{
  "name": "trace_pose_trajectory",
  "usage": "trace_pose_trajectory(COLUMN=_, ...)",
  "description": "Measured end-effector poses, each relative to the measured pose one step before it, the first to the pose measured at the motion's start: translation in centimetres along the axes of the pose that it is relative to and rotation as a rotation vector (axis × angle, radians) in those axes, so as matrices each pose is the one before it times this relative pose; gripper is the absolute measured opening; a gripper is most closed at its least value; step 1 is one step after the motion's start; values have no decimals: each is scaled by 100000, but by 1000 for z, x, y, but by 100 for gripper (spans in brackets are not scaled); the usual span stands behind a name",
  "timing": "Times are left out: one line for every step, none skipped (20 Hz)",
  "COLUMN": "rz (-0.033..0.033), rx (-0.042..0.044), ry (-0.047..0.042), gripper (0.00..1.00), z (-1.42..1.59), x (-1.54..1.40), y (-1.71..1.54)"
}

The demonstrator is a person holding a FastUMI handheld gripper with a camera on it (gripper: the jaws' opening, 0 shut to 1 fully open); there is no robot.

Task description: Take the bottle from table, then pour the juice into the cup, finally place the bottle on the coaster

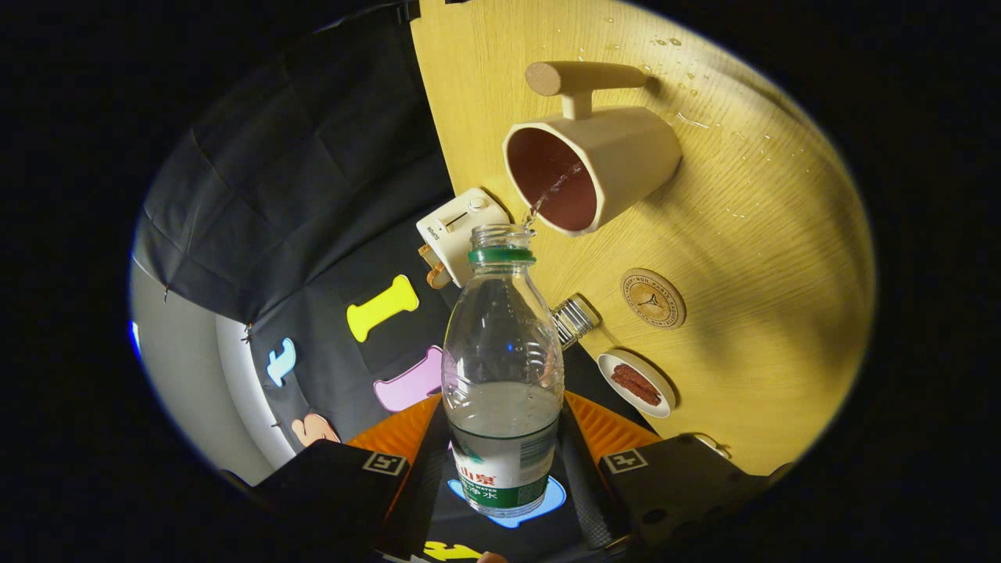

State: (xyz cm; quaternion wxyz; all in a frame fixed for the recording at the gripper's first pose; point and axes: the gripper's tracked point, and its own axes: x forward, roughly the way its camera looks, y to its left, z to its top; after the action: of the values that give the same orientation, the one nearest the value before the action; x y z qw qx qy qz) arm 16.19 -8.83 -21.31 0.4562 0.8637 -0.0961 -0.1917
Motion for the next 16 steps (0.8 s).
trace_pose_trajectory(rz=608, rx=1453, ry=-465, gripper=75, z=-90, x=-23, y=258)
trace_pose_trajectory(rz=744, rx=1530, ry=-554, gripper=75, z=65, x=-25, y=305)
trace_pose_trajectory(rz=676, rx=1164, ry=-684, gripper=75, z=-23, x=33, y=335)
trace_pose_trajectory(rz=366, rx=1030, ry=-506, gripper=75, z=7, x=75, y=259)
trace_pose_trajectory(rz=206, rx=877, ry=-423, gripper=75, z=-85, x=73, y=209)
trace_pose_trajectory(rz=164, rx=883, ry=-375, gripper=75, z=-41, x=20, y=155)
trace_pose_trajectory(rz=115, rx=724, ry=-276, gripper=75, z=41, x=32, y=6)
trace_pose_trajectory(rz=199, rx=402, ry=-199, gripper=75, z=23, x=8, y=127)
trace_pose_trajectory(rz=325, rx=171, ry=-221, gripper=75, z=-2, x=132, y=193)
trace_pose_trajectory(rz=208, rx=-18, ry=-238, gripper=75, z=145, x=-44, y=75)
trace_pose_trajectory(rz=222, rx=-104, ry=-248, gripper=75, z=-25, x=-14, y=95)
trace_pose_trajectory(rz=11, rx=-194, ry=-57, gripper=75, z=18, x=-76, y=-34)
trace_pose_trajectory(rz=-173, rx=-496, ry=-6, gripper=75, z=72, x=88, y=-60)
trace_pose_trajectory(rz=-229, rx=-853, ry=171, gripper=75, z=91, x=-53, y=-140)
trace_pose_trajectory(rz=-42, rx=-1574, ry=65, gripper=75, z=-69, x=-33, y=-118)
trace_pose_trajectory(rz=-462, rx=-3067, ry=85, gripper=75, z=57, x=23, y=-277)
